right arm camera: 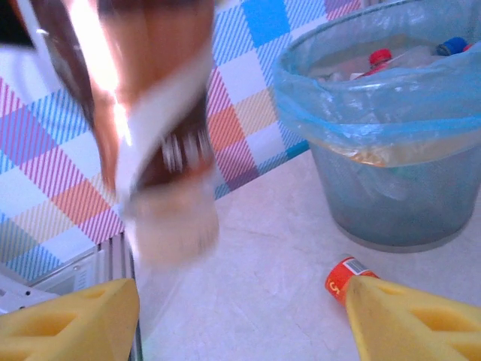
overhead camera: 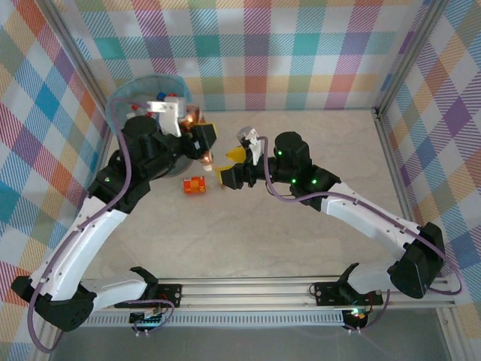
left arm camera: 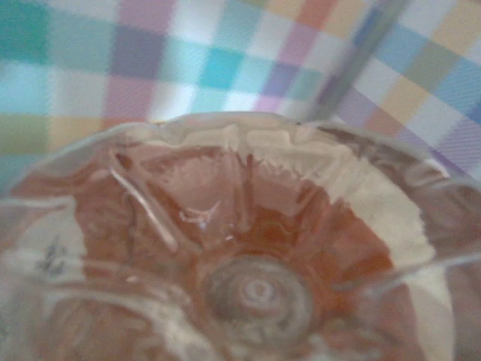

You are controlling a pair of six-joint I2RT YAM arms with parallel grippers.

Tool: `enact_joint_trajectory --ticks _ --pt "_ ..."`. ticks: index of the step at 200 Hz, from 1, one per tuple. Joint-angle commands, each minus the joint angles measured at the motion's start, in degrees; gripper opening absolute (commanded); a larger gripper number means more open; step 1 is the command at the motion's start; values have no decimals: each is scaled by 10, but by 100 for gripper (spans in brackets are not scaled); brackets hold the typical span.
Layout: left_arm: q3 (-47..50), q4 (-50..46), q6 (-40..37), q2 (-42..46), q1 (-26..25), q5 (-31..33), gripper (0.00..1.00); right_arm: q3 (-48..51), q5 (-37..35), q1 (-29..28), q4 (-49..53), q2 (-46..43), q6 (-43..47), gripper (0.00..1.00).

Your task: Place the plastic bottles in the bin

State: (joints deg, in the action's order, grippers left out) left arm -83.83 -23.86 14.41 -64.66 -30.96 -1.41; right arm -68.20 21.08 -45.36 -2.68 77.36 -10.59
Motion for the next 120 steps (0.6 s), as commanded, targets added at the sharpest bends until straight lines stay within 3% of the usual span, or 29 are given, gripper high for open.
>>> enact_joint_trajectory --ticks 1,78,120 --pt "-63 -37 -44 -17 43 68 39 -31 -22 -1 14 14 17 72" --pt "-239 -107 -71 -198 278 14 39 -111 -4 -2 39 79 36 72" --pt "-302 -121 -106 -314 346 -12 43 -172 1 -1 75 127 98 72"
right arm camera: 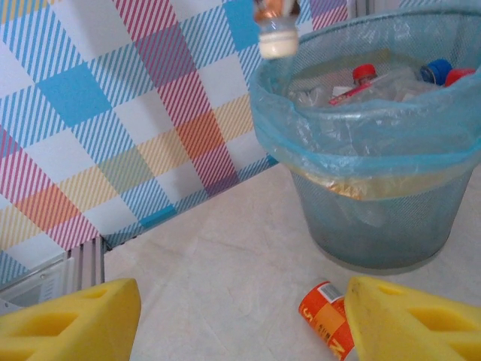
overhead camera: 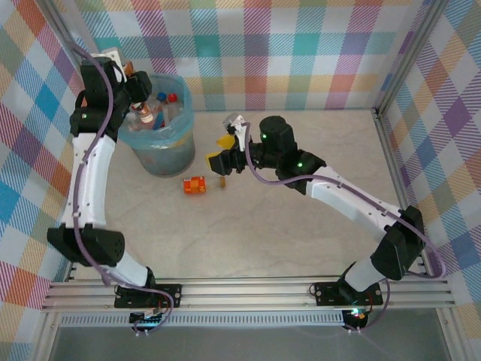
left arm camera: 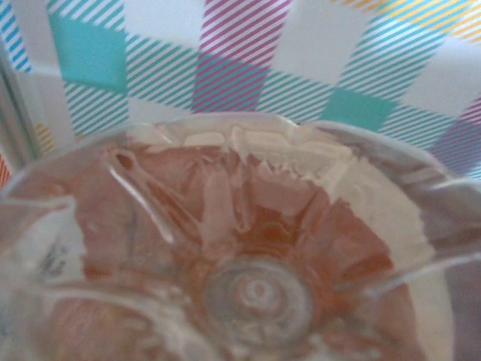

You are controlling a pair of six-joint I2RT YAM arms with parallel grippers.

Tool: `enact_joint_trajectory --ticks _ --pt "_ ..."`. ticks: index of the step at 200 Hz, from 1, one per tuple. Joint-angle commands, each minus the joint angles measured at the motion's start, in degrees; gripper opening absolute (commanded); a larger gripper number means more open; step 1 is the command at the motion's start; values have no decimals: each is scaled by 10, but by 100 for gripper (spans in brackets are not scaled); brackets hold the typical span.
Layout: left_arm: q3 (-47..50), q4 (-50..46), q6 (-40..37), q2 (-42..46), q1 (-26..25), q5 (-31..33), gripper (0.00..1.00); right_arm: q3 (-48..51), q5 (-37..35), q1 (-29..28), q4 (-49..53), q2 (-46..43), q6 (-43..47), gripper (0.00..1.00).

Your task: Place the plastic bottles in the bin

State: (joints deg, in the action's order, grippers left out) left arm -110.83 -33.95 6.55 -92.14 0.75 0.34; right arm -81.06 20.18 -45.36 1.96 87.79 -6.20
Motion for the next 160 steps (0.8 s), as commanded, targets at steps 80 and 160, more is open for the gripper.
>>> enact_joint_trajectory --ticks 80,160 --pt "-153 -72 -102 -190 68 -63 79 -205 21 6 115 172 152 73" --pt "-185 -92 -114 -227 68 -71 80 -242 46 34 122 220 134 71"
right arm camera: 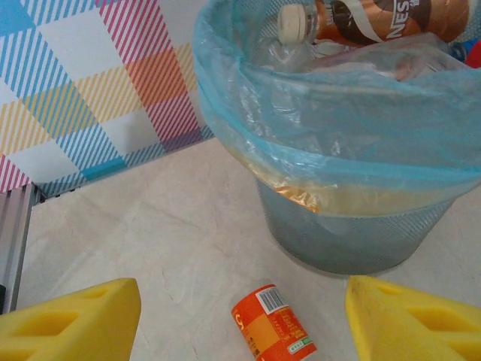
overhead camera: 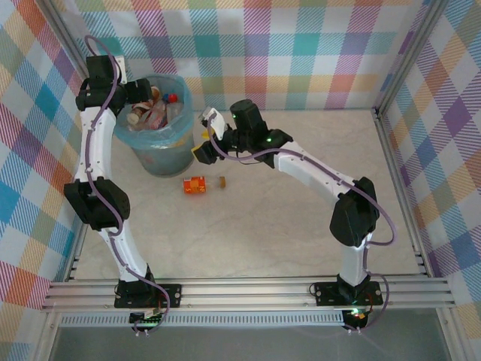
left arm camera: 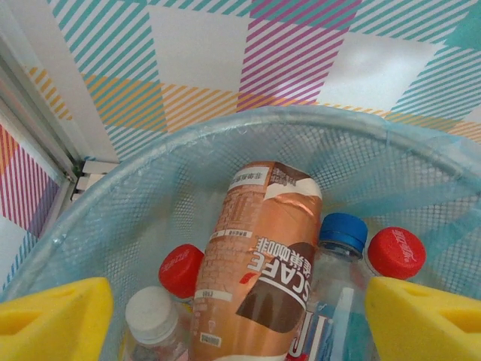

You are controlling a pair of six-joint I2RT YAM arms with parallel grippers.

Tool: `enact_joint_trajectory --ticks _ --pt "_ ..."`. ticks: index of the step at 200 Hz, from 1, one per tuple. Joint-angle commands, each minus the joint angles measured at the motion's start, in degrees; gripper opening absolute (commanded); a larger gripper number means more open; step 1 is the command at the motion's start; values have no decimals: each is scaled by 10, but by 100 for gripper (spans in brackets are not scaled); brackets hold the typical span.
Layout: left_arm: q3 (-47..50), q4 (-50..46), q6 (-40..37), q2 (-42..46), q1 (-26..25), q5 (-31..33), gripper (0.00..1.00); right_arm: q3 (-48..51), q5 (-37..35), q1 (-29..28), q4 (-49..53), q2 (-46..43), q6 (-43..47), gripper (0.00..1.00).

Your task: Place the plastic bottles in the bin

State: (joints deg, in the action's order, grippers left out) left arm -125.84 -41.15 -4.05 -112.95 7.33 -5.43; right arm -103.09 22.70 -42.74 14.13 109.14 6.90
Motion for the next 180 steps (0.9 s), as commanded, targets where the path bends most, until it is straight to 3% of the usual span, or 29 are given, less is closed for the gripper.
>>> enact_joint_trajectory --ticks 1,34,85,143,180 --pt "-37 -22 -8 -20 2 -13 80 -22 22 8 1 6 3 71" --pt "-87 -78 6 -66 2 -21 62 -21 25 11 5 7 4 70" --pt "-88 -100 32 -101 1 -45 44 -19 30 13 16 5 8 69" --pt "-91 -106 46 -103 1 -55 49 -11 34 13 21 -11 7 68" --pt "-115 -103 57 -62 1 -54 72 -6 36 13 22 -28 -7 69"
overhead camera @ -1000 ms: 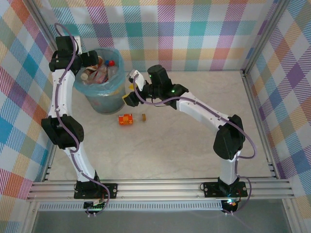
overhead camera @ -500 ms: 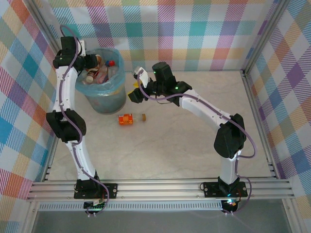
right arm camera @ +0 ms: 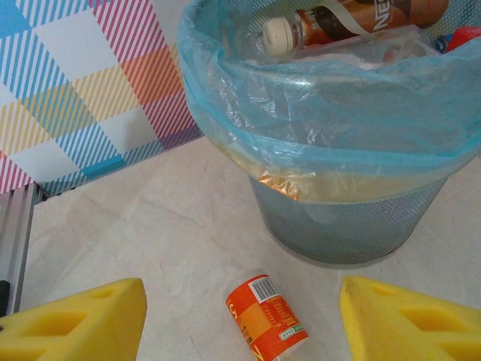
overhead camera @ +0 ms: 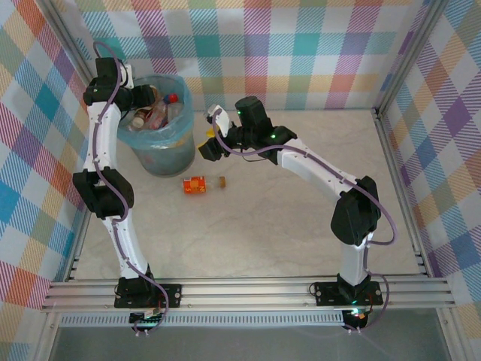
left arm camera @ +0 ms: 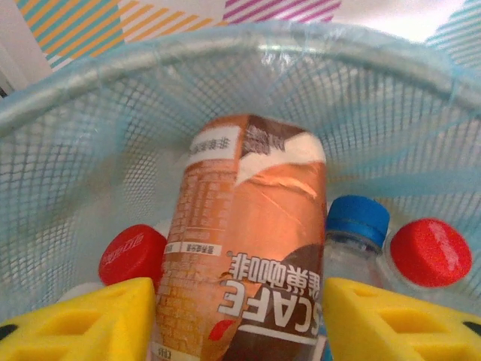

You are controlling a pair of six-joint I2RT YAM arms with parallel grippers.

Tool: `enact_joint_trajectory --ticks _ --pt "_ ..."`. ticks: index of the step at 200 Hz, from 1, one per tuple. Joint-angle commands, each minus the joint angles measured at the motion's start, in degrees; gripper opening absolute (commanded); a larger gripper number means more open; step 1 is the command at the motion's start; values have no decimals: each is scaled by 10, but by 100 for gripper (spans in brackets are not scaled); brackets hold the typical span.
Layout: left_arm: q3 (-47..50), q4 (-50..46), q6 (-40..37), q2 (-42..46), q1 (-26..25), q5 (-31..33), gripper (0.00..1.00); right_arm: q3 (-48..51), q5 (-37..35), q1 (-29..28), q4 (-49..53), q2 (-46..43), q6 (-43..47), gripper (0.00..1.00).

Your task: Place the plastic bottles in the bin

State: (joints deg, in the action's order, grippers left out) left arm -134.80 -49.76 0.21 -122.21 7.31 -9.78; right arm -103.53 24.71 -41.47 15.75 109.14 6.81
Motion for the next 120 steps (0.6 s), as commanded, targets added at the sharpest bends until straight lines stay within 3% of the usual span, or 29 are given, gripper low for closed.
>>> enact_joint_trajectory --ticks 1,50,120 --pt "-26 -16 15 33 2 -10 72 -1 15 0 6 -29 -7 69" --pt "32 7 1 153 -12 19 76 15 16 0 27 -53 20 70" --pt "457 242 -51 503 -74 -41 80 48 34 0 45 -84 51 71"
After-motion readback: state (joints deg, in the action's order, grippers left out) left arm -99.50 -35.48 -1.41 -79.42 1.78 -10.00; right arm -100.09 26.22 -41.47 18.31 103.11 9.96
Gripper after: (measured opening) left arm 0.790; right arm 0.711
